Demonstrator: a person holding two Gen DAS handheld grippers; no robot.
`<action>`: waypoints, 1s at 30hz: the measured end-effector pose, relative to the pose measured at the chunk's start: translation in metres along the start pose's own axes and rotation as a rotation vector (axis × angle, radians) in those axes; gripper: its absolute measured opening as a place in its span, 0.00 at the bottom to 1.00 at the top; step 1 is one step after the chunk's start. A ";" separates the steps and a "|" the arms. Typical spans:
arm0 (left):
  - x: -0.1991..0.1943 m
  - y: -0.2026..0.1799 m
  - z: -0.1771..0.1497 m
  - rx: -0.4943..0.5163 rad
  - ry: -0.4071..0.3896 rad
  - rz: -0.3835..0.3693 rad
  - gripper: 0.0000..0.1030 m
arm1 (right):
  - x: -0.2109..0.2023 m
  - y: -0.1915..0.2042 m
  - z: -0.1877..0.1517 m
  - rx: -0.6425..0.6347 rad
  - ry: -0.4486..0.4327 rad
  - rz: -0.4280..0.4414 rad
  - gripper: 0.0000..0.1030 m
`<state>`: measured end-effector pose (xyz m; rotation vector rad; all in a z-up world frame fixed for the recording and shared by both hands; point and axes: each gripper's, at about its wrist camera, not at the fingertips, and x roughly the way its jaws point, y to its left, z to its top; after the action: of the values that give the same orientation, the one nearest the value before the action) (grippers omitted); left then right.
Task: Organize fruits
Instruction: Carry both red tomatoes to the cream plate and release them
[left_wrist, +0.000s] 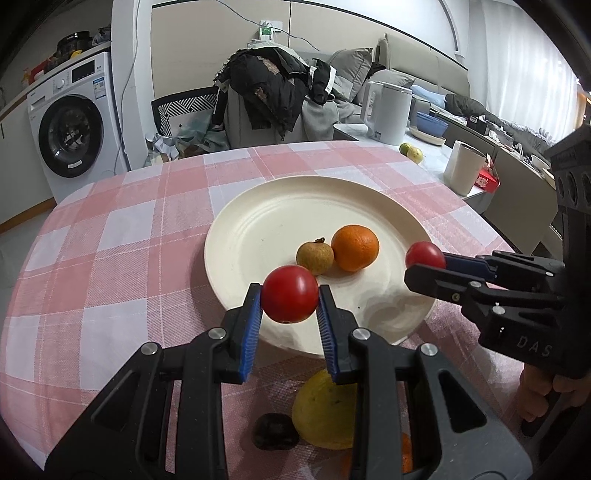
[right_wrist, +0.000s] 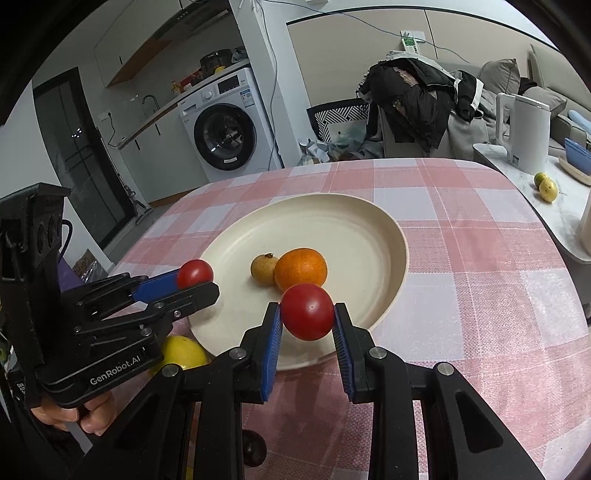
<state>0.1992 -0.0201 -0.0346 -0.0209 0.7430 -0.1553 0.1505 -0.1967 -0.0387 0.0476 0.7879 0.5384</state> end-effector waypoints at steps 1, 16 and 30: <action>0.001 -0.001 -0.001 0.003 0.001 0.000 0.26 | 0.001 0.000 0.000 0.002 0.001 -0.002 0.28; 0.000 -0.010 -0.001 0.037 -0.015 0.011 0.26 | 0.006 0.002 0.003 -0.020 0.015 -0.004 0.35; -0.021 0.004 0.000 -0.018 -0.056 0.058 0.65 | -0.008 0.003 -0.001 -0.040 -0.042 -0.052 0.79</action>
<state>0.1847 -0.0127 -0.0204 -0.0209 0.6888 -0.0922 0.1440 -0.1976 -0.0335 0.0015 0.7352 0.5019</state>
